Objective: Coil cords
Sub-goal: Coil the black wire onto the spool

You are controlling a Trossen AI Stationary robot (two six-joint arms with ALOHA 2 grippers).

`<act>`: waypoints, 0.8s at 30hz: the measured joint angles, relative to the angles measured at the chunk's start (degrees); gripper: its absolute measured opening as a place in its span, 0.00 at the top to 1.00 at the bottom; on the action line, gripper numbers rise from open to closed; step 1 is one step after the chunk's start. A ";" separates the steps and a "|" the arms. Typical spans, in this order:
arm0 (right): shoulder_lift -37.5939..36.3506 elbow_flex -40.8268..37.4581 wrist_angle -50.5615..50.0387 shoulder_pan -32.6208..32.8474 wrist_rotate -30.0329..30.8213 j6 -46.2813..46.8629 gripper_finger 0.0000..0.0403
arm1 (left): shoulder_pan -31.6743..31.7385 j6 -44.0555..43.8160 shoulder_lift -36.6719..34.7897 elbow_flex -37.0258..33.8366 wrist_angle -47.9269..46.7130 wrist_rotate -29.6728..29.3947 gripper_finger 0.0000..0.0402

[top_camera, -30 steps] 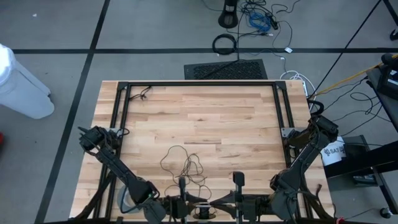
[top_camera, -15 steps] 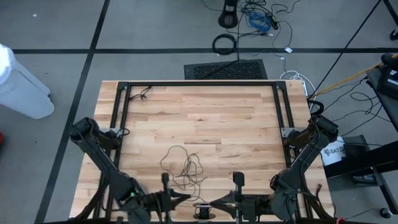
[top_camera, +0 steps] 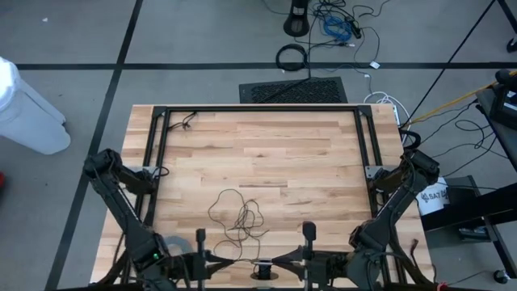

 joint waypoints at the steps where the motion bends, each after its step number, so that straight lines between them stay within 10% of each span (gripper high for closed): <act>1: 0.00 0.00 -0.57 -0.13 0.00 0.00 1.00 | -0.32 -0.54 -0.35 0.00 -0.01 0.00 1.00; 24: 0.55 0.03 -14.29 -3.35 -0.69 4.05 1.00 | -2.74 -3.86 -2.53 0.04 0.63 -5.14 1.00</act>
